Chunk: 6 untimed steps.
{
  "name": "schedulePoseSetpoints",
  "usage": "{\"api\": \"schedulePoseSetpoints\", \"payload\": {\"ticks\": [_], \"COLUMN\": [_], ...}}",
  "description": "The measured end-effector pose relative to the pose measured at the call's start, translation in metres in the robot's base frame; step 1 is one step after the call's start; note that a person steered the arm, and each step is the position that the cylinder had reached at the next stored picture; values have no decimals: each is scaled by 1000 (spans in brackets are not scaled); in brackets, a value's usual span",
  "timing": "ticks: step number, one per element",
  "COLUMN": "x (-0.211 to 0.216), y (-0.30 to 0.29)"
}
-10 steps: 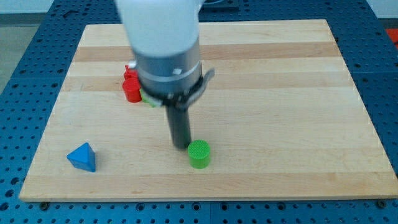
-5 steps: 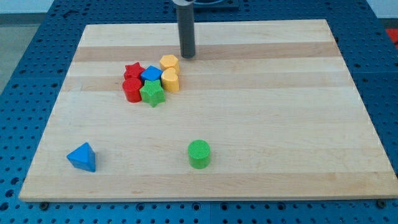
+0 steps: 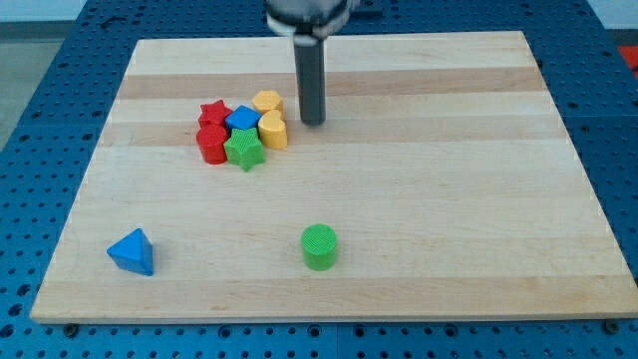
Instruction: Move yellow hexagon along with group of blocks slightly down and left
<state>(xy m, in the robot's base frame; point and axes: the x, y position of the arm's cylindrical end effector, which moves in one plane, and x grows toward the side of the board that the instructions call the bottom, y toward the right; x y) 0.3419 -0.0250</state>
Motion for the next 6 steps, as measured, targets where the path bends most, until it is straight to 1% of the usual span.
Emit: {"api": "schedulePoseSetpoints", "payload": {"ticks": [1,2,3,4,6], "x": [-21,-5,36,47,93], "y": [-20,-63,-77,-77,-81]}}
